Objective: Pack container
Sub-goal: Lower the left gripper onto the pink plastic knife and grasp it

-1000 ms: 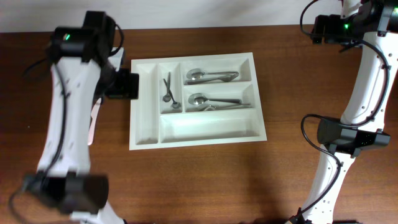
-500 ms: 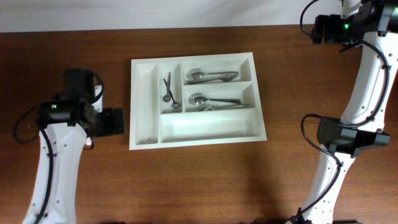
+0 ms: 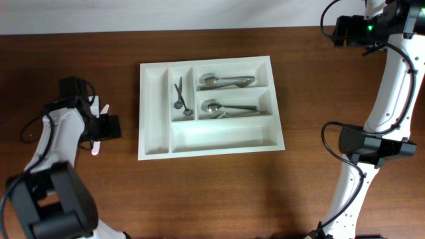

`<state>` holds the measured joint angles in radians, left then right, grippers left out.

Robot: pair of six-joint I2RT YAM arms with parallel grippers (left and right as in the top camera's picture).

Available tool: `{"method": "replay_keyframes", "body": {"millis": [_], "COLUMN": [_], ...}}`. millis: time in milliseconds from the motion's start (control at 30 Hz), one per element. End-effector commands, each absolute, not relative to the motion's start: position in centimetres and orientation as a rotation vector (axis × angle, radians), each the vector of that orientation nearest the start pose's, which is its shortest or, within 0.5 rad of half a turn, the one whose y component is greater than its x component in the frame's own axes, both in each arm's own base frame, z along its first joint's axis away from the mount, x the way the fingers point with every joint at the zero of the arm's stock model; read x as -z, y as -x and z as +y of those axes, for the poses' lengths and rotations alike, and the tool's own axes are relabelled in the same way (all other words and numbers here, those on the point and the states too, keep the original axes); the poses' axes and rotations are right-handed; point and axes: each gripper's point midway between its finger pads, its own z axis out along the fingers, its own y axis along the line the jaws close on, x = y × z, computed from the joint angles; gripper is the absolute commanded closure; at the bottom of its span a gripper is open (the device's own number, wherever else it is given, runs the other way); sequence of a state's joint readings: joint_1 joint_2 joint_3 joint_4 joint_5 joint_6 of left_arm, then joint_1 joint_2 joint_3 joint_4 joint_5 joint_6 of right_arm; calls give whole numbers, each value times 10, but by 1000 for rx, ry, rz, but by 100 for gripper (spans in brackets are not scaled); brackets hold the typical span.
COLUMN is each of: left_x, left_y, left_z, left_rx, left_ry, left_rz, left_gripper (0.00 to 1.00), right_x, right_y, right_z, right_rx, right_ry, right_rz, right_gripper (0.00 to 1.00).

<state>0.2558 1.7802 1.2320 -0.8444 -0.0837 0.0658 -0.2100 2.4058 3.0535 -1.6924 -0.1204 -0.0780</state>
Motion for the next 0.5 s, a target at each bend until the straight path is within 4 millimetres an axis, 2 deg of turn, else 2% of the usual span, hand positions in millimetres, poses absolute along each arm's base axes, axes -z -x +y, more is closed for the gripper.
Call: {"method": "replay_keyframes", "body": {"millis": [0,133,233,400,467], "left_x": [-33,-22,-21,-21,-20], "left_y": [-347,-354,-362,-374,-379], "left_z": [103,105,106,98,100], "left_rx": [-142,-150,-148,-87,-95], "left_ry": [121,39,29,-109,-107], "left_rz": [3007,3003,2976,2931,2911], "left_gripper": [0,0,0,1,6], "right_x": [-279,-279,-279,-279,-279], "right_y": [-488,-488,-488,-488,-488], "right_z": [-87,-87,-87,-87,-87], "right_rx": [-52,-52,-52,-52,-52], "right_ry": [-148,-148,-148,-148,-148], "right_rz": [2593,2593,2593,2593,2593], "right_gripper": [1,1,1,1,1]}}
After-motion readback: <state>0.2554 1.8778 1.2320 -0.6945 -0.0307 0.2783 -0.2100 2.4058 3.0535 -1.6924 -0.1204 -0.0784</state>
